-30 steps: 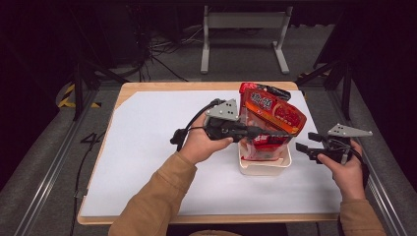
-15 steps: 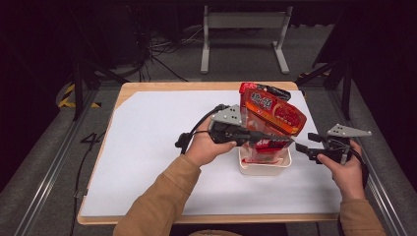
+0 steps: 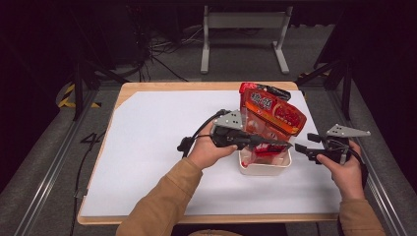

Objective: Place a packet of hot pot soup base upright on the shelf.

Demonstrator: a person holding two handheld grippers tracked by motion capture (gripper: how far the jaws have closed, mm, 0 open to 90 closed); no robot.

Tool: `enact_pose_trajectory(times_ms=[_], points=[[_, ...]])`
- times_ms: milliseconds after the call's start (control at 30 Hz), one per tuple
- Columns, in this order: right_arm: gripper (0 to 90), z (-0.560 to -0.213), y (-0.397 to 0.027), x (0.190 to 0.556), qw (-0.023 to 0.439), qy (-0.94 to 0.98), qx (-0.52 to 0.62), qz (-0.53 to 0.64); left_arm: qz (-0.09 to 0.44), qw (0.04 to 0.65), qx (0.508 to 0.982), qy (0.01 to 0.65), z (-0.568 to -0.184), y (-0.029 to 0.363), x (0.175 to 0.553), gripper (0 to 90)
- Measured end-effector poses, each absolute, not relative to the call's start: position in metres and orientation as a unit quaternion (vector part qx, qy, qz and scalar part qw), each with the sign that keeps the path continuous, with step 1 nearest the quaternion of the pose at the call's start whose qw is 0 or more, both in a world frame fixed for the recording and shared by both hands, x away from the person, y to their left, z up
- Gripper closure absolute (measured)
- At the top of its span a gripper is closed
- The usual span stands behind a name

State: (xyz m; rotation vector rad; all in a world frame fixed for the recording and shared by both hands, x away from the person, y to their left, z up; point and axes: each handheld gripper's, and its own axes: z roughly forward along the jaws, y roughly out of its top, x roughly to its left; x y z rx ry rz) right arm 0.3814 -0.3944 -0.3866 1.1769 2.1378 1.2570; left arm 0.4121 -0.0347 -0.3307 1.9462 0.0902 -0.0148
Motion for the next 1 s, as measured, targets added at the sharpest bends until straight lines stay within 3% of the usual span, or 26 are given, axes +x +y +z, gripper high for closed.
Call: enact_pose_trajectory(times_ms=[667, 900, 1000], points=[[26.5, -0.387, -0.394, 0.382, 0.198, 0.764, 0.420, 0.448, -0.013, 0.543, 0.837, 0.058, -0.347, -0.032, 0.418, 87.5], [26.4, -0.387, -0.393, 0.383, 0.196, 0.766, 0.418, 0.447, -0.011, 0.542, 0.837, 0.072, -0.351, -0.028, 0.420, 80.8], [26.3, -0.387, -0.392, 0.384, 0.196, 0.766, 0.417, 0.448, -0.010, 0.549, 0.832, 0.079, -0.350, -0.026, 0.419, 69.2]])
